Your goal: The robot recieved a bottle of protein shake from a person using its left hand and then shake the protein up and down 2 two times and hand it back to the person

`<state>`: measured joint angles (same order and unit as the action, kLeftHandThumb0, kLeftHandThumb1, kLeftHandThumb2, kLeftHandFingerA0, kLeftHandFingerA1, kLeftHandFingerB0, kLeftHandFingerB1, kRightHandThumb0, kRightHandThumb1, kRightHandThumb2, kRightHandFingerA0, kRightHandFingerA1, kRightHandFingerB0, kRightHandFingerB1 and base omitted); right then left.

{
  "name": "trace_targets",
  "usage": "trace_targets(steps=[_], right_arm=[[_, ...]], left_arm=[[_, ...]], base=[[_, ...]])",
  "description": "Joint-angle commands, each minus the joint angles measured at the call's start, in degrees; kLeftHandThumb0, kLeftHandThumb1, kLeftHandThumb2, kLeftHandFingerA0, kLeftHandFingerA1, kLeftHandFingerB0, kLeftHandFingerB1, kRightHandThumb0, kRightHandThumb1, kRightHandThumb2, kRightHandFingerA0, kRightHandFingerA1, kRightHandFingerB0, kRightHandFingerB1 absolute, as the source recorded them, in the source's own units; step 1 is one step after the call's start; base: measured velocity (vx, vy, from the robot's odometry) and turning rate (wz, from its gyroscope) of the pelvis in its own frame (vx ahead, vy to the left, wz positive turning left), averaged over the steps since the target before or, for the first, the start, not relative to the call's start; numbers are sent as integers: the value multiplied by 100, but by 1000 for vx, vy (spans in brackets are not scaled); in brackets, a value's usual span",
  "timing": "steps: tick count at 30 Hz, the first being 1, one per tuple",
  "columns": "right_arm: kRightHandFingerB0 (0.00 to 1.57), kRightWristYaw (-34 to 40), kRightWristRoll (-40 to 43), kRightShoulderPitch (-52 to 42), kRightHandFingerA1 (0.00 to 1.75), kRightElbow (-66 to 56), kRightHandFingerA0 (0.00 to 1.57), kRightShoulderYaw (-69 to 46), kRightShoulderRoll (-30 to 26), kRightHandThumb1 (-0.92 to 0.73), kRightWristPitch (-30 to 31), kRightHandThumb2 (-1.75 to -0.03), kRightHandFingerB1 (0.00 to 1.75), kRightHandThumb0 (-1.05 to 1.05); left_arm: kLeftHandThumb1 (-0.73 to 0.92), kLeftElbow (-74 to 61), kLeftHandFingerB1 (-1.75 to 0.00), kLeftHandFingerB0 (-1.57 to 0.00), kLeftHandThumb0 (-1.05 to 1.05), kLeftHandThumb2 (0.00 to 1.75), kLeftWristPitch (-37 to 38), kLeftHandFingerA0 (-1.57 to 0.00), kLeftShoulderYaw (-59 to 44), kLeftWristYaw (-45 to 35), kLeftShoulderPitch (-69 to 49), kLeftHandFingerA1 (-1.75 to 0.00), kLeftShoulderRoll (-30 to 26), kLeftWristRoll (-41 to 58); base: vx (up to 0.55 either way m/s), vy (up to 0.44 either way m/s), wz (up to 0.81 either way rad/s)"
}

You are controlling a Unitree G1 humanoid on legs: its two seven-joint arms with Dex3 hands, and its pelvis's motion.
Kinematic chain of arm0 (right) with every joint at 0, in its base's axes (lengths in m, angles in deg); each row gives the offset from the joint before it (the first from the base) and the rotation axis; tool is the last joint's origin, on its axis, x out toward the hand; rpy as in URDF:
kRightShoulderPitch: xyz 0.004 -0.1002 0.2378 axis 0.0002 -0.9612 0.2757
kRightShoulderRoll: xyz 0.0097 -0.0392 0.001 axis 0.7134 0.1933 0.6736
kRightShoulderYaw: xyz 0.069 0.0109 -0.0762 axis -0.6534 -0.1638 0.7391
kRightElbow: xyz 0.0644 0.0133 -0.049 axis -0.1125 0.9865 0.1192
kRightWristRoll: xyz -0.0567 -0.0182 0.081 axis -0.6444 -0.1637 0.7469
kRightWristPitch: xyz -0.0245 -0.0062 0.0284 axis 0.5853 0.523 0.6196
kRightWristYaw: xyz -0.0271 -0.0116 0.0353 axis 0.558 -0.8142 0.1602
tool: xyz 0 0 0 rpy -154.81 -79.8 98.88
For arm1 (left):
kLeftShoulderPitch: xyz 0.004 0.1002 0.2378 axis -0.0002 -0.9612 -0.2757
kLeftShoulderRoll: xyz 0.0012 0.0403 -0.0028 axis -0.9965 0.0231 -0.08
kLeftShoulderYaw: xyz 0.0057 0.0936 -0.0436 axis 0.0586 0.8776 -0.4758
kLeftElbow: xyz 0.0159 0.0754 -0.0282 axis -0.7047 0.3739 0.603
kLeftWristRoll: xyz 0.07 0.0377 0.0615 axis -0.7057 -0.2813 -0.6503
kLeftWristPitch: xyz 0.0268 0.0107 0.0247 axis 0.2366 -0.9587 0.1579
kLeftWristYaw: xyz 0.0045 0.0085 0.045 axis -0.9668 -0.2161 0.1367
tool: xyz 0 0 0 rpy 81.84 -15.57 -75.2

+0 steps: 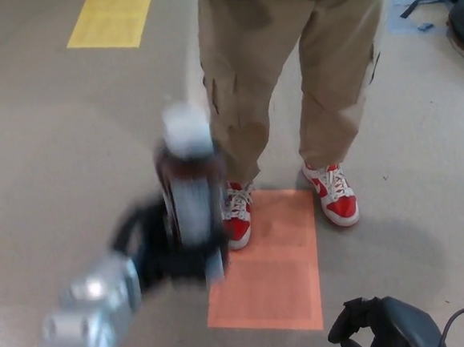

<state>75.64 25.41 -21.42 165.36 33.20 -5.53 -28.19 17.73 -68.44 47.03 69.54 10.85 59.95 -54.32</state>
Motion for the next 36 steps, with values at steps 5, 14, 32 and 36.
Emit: trace_targets(steps=[5, 14, 32, 36], right_arm=[[93, 2, -3, -64, 98, 33, 105, 8, -73, -48, -30, -114, 83, -47], [98, -1, 0, -103, 85, 27, 107, -6, -79, -46, -68, -114, 72, -47], [100, -120, 83, -59, 94, 28, 106, -124, -82, -44, -30, -121, 73, -43], [100, -19, -3, -171, 92, 26, 105, -51, -128, -45, -90, -121, 74, -44]], left_arm=[[75, -1151, -119, -76, -17, 84, -634, -94, -1155, 309, 2121, -152, -78, 697], [68, -529, -119, -69, -14, 84, -309, -84, 82, -33, 294, -167, 62, -12], [71, -582, -120, -71, -17, 91, -711, -88, -38, 103, 1751, -159, 216, 138], [70, -523, -123, -72, -16, 93, -736, -87, -71, 172, 1934, -160, 303, 156]], base=[[0, 0, 2], [0, 0, 0], [0, 0, 0], [0, 0, 0]])
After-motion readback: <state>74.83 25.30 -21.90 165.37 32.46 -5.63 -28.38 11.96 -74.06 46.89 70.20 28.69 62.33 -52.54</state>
